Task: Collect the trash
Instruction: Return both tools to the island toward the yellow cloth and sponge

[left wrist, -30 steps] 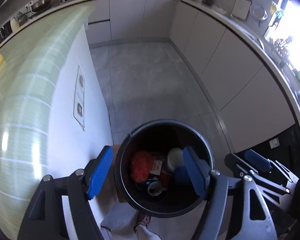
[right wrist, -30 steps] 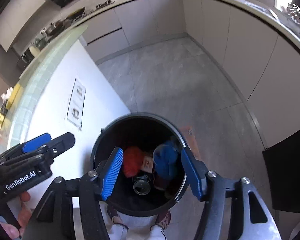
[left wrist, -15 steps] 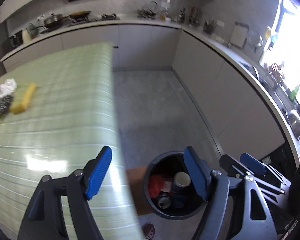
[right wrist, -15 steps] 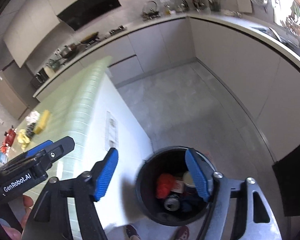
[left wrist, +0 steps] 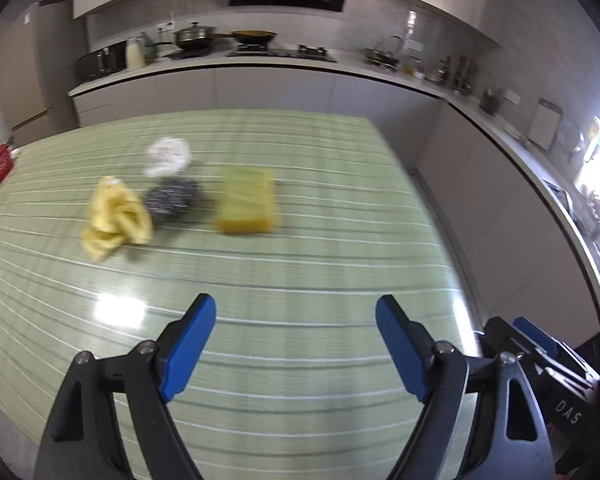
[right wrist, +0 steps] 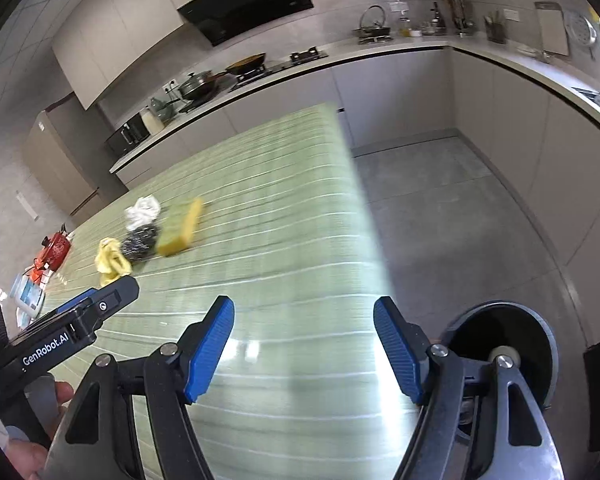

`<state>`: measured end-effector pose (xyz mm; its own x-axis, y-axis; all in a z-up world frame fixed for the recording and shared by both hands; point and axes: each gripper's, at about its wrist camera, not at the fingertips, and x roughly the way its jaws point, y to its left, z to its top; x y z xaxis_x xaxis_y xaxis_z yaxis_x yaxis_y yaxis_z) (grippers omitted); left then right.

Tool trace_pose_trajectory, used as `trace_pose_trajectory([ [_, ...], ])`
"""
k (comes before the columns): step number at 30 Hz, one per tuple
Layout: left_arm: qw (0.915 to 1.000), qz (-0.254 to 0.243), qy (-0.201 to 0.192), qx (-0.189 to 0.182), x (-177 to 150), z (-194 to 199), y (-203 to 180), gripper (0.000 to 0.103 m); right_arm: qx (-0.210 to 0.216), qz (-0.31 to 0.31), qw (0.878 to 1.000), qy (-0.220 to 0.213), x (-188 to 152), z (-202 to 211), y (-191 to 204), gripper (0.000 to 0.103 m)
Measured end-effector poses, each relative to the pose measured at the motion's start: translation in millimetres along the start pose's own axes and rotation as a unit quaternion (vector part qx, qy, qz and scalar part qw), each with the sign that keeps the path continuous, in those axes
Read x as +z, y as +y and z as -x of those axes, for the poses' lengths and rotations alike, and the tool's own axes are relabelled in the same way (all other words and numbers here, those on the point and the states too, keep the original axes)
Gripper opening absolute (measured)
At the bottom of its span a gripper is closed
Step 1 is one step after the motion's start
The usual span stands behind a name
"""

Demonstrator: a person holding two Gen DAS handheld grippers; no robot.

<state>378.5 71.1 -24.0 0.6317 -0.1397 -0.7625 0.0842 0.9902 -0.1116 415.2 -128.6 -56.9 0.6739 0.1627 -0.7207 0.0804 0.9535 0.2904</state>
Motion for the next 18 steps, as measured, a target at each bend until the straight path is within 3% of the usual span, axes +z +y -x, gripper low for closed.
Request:
trace_pose_trajectory([
  [9, 0.998, 0.038, -0.005, 0.05, 20.7, -15.7, 104.2, 0.083, 0.026, 0.023, 0.999, 0.02, 2.6, -49.0, 92.0, 0.074],
  [18, 0.9939, 0.063, -0.007, 0.09, 32.9, -29.9, 136.6, 0.084, 0.06, 0.066, 0.996, 0.02, 25.2, -84.8, 128.1, 0.076],
])
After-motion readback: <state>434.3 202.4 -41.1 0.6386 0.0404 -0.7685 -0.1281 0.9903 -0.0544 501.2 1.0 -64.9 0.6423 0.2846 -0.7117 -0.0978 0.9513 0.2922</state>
